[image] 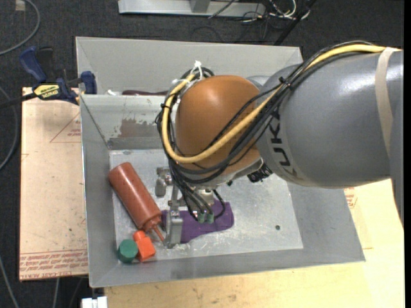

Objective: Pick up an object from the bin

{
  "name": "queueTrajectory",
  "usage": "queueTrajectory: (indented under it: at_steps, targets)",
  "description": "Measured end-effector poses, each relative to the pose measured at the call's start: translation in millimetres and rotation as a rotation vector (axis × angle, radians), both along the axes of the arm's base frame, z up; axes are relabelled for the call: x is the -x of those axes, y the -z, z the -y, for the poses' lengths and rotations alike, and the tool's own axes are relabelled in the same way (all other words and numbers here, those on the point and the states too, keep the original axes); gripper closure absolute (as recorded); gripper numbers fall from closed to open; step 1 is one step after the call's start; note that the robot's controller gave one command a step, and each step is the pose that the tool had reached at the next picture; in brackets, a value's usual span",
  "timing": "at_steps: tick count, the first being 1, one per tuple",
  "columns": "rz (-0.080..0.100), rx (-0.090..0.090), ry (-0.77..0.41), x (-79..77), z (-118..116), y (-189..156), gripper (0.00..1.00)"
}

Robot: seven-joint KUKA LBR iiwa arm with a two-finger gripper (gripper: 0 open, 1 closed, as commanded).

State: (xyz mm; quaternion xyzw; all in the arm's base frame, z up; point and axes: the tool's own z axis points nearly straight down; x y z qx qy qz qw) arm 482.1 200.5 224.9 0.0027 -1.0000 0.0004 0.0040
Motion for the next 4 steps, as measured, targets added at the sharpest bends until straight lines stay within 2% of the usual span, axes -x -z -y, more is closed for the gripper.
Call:
queueTrajectory:
  at_steps: [1, 2, 3, 4]
  targets:
    - [0.008, -0.002, 0.005, -1.9, 1.2, -4.5, 0.0]
    - [0.011, -0.003, -0.064, -17.3, 17.5, 51.1, 0.0]
    - [0.006, -0.005, -0.427, -12.9, 64.9, 155.0, 1.0]
    - [0.006, -0.005, -0.428, -13.0, 64.9, 155.1, 1.0]
